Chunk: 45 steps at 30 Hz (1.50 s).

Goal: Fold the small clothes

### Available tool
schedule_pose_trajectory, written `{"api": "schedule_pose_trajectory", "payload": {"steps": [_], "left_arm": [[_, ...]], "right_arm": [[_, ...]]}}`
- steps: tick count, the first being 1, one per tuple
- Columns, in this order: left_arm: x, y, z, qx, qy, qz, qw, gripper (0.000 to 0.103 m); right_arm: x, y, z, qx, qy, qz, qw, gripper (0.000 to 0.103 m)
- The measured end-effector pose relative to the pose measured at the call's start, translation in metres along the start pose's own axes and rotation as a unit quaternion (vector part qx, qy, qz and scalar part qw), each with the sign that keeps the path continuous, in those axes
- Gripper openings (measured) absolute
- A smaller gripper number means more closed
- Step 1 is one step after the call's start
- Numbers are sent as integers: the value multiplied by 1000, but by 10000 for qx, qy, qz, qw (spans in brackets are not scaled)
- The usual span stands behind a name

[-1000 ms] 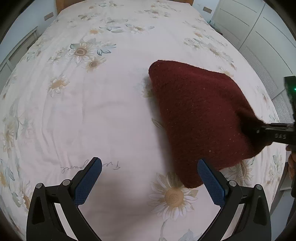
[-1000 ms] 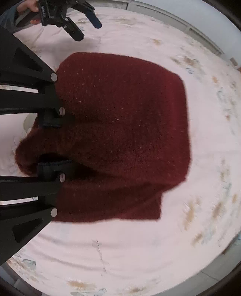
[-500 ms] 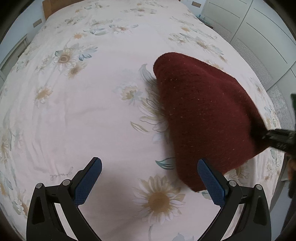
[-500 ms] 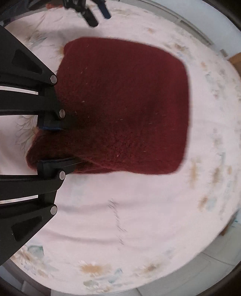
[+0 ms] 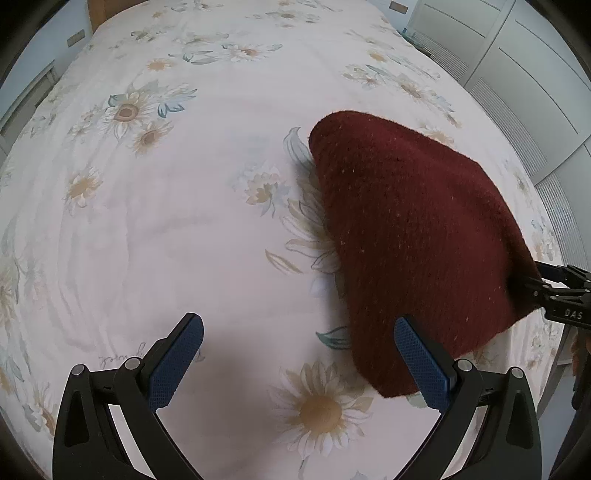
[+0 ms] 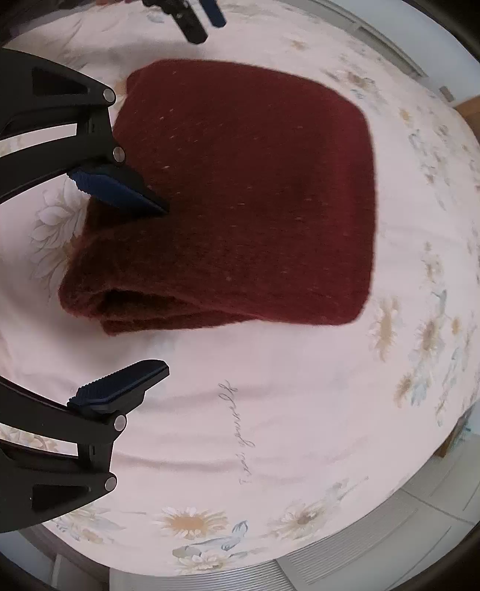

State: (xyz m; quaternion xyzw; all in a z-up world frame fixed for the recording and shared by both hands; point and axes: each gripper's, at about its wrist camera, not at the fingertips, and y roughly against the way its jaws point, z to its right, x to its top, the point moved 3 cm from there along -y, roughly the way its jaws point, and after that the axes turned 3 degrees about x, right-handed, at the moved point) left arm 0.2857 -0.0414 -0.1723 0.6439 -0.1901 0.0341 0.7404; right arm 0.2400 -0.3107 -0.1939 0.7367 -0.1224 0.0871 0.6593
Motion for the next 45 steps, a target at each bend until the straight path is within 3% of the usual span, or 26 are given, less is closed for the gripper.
{"api": "schedule_pose_trajectory", "payload": {"steps": [3,5,16,22,33,36,41,43,45], "left_arm": [[10,-2,0,-78,145,15,9999,102],[18,-3,3,-216,223,6,9995,102],[45,-42,52,-299,128,-244,9992,102],[43,-70,53,-171,124,-383,9990,102],[40,-86,50,-191,18,-334,9993,103],[38,-88,49,-174,1,-328,9993,103],[38,-89,47,-199,-25,-349,9992,102],[39,-89,47,-247,-51,-360,9990,98],[40,-87,49,-422,-75,-374,9984,83]], "right_arm": [[11,9,-3,139,-23,179,9997,89],[20,9,-7,236,-26,239,9994,103],[27,-35,-5,359,-132,37,9993,103],[24,-54,12,850,-488,19,9952,103],[14,-74,20,1179,-624,6,9911,102],[12,-78,20,1365,-747,-88,9878,96],[13,-75,14,1534,-657,-155,9858,77],[14,-74,10,1485,-566,-163,9872,73],[14,-72,9,1552,-585,-186,9860,65]]}}
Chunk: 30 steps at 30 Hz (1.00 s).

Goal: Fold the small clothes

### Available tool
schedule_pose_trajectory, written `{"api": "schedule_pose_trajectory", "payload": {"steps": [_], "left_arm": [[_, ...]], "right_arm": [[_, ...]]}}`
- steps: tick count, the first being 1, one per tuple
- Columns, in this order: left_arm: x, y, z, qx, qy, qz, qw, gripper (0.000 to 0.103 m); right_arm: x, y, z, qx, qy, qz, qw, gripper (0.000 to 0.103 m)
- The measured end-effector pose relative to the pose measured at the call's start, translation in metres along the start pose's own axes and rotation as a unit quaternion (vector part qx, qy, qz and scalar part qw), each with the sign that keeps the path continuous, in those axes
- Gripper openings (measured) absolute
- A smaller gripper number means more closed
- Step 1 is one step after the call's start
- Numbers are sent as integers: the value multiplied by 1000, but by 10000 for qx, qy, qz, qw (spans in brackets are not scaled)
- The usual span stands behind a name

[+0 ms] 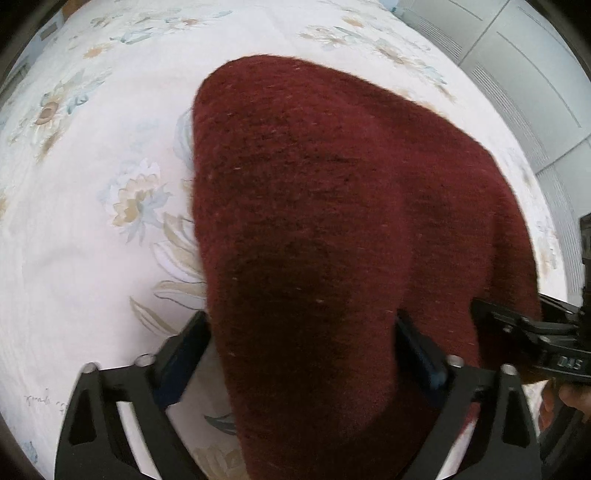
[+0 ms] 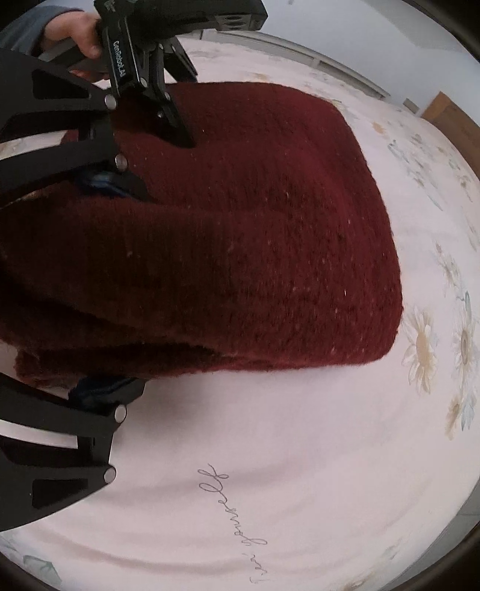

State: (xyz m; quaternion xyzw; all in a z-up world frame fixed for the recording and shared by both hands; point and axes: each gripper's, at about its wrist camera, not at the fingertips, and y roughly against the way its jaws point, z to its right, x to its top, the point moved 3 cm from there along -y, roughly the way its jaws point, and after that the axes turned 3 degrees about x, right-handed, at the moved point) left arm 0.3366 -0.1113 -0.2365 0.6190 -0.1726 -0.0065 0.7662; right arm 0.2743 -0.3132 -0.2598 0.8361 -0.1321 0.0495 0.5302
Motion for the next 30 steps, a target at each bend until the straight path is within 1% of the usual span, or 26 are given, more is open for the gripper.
{"api": "schedule_pose_trajectory", "payload": {"steps": [2,4,5,6,8,9,12,15,19,22,25,27,30], "left_arm": [[1,2,1,4,-76,5,10000,80],[3,3,0,-78,-146,16,9999,75],[3,4,0,-137,-153,26,9998,66],[4,7,1,-184,-192,33,9996,60],[6,15,1,-192,-328,70,9993,52],[7,20,2,-215,-371,97,9990,49],[9,38,-4,-433,-401,181,9981,44],[10,59,-15,-662,-417,297,9965,42],[14,90,-40,-774,-401,555,9946,42],[15,114,-71,-759,-320,715,9940,42],[12,127,-97,-634,-289,785,9945,42],[10,131,-114,-585,-246,766,9950,42],[3,125,-141,-467,-93,691,9965,42]], "right_arm": [[0,2,-2,4,7,11,10000,54],[-1,4,-8,-147,123,38,9998,47],[-1,6,-14,-246,201,72,9995,43],[-2,7,-18,-310,235,96,9992,41],[-2,13,-25,-403,277,175,9987,36],[-2,17,-29,-438,316,216,9983,35],[-4,29,-37,-407,336,331,9981,33],[-5,46,-54,-375,464,483,9970,33],[-8,59,-78,-243,660,591,9958,33],[-7,62,-104,-90,800,678,9944,33],[-6,51,-130,-72,973,668,9930,33],[-8,35,-145,-69,1035,545,9931,34],[-12,7,-157,-146,1043,366,9938,35]]}}
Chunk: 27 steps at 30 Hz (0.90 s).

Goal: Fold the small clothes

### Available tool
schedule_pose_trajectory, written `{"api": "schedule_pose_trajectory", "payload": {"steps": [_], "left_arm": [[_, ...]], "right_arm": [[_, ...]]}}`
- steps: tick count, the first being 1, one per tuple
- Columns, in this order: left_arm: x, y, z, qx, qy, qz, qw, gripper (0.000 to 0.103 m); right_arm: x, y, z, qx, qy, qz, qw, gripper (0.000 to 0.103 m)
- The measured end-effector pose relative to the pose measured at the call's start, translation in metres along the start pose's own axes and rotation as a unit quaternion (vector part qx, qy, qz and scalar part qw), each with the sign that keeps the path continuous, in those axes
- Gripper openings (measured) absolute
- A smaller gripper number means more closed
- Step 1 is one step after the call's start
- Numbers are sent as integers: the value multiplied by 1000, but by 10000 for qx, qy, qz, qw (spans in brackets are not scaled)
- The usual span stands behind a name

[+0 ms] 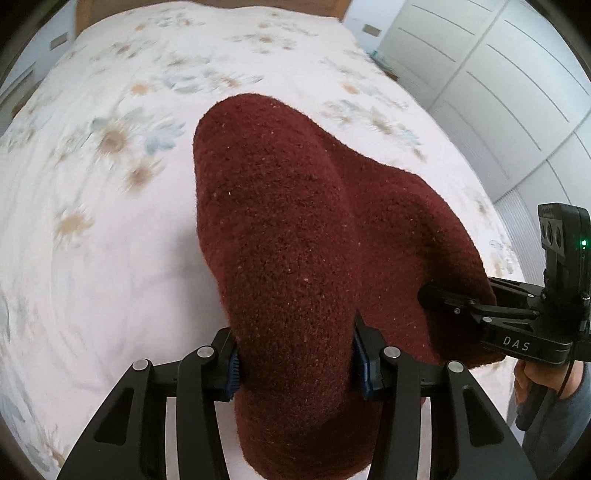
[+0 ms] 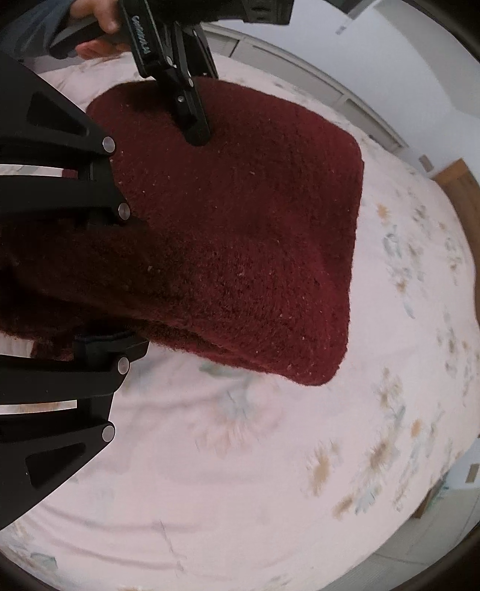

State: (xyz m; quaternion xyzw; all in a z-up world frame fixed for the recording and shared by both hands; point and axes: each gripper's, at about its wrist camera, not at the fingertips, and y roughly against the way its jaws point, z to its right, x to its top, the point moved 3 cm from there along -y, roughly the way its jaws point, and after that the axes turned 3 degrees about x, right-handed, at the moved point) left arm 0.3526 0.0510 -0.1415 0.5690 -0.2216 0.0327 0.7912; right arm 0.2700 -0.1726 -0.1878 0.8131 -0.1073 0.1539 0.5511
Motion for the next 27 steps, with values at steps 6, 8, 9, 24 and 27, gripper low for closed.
{"api": "schedule_pose_trajectory", "payload": {"steps": [6,8,9,24,27], "left_arm": [[-17,-34,-51,42,401,-346,9986,50],[-17,-34,-56,22,513,-304,9982,56],[-17,-32,-59,57,533,-301,9981,61],[-19,7,-53,912,533,187,9942,102],[-26,8,-63,1058,431,203,9932,102]], "right_arm": [[-10,-45,-1,-45,-212,-302,9993,44],[-9,-44,3,10,-238,-316,9992,53],[-10,-41,5,-40,-212,-325,9992,56],[-11,-5,9,-841,234,167,9960,95],[-16,-9,20,-947,187,214,9951,103]]}}
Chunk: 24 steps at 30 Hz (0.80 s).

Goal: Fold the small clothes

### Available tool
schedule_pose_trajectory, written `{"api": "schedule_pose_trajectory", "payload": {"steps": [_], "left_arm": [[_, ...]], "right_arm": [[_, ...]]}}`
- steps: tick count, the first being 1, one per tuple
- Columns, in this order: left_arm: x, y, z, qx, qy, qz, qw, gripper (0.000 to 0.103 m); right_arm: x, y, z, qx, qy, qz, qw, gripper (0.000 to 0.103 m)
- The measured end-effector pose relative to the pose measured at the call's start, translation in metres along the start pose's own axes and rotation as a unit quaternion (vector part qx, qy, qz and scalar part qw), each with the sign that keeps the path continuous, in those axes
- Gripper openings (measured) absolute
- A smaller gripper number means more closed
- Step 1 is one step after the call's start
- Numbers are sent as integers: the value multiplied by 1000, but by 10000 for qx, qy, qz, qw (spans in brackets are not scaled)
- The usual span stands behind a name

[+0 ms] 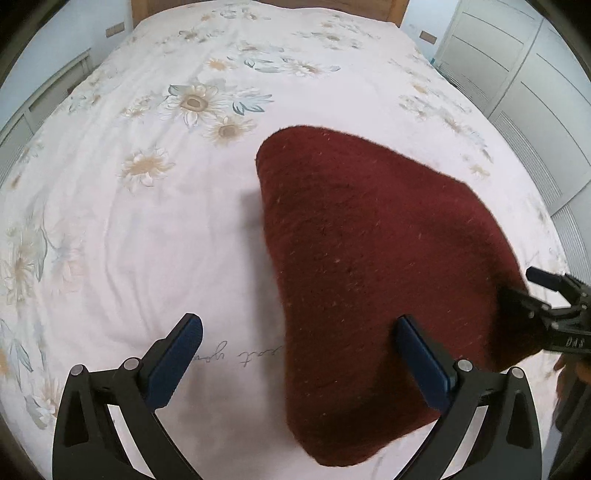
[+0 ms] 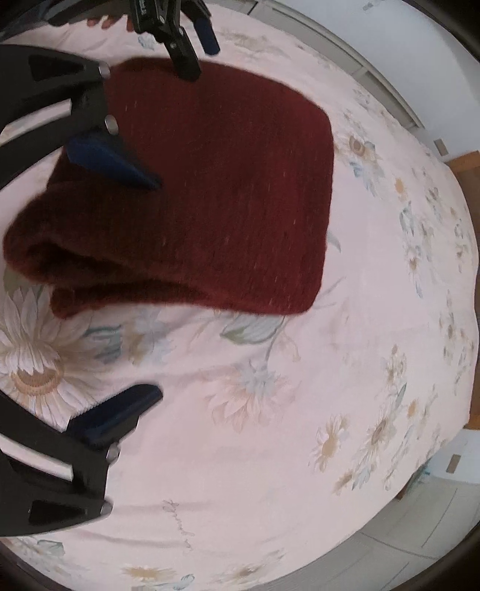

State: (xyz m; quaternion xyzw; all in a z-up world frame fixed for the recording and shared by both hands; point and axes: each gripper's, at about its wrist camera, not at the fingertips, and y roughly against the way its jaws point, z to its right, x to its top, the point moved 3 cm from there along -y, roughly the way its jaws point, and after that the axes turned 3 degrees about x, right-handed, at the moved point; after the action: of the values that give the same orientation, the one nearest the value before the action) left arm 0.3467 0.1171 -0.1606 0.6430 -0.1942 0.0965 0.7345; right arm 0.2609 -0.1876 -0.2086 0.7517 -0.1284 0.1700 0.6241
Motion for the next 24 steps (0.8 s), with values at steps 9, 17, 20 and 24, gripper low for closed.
{"api": "schedule_pose_trajectory", "payload": {"steps": [9,17,20,24], "left_arm": [[-64,-33,76,5,178,155,9997,103],[-73,-2,90,179,52,360,9992,102],[-72,28,84,363,163,589,9975,102],[-74,64,80,511,162,801,9953,102]], "right_arm": [[-20,-27,21,39,-152,29,9999,103],[-21,22,14,53,-282,388,9988,103],[-23,54,11,41,-295,620,9976,103],[-29,101,8,-145,-226,890,9957,103]]}}
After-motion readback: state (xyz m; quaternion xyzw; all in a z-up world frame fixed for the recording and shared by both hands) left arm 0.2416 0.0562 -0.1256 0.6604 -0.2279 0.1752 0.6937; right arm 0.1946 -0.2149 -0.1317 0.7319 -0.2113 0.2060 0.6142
